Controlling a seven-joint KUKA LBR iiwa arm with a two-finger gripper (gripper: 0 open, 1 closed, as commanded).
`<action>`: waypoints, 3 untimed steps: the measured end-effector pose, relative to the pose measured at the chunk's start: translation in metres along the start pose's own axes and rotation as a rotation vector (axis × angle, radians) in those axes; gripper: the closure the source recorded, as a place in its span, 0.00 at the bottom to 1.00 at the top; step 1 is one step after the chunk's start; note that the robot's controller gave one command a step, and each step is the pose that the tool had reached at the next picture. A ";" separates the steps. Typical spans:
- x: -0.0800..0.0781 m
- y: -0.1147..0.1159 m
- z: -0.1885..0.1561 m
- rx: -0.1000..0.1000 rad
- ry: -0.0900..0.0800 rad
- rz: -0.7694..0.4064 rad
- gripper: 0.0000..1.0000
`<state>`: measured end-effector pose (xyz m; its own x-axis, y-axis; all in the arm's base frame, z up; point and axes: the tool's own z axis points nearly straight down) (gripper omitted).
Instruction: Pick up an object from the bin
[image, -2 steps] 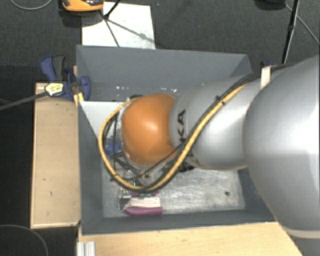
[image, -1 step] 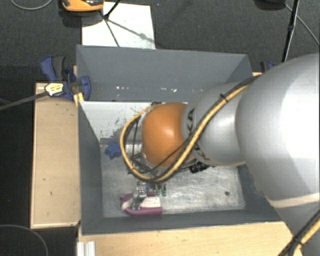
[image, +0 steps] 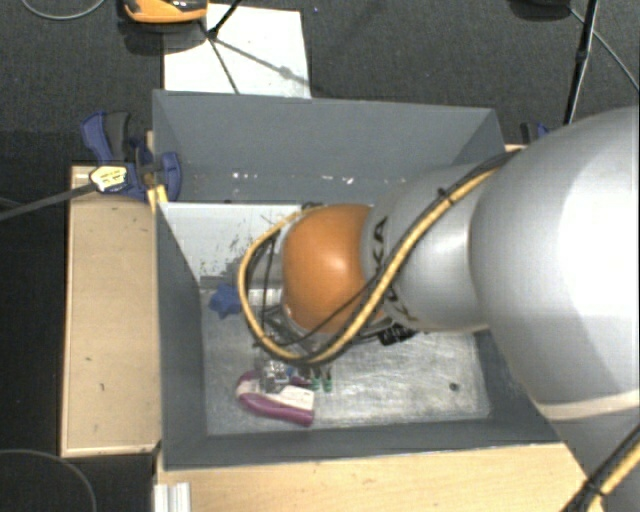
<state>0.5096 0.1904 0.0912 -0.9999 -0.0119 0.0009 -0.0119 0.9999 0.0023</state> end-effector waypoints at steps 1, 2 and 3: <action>-0.005 0.000 -0.001 -0.005 -0.020 0.007 0.00; 0.000 0.001 0.000 -0.002 -0.002 0.006 1.00; -0.008 0.000 -0.002 -0.008 -0.033 0.014 0.00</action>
Offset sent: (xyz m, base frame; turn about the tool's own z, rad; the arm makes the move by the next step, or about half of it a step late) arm 0.0000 0.0000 0.0000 0.0000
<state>0.5174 0.1901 0.0930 -0.9995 0.0024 -0.0316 0.0020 0.9999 0.0101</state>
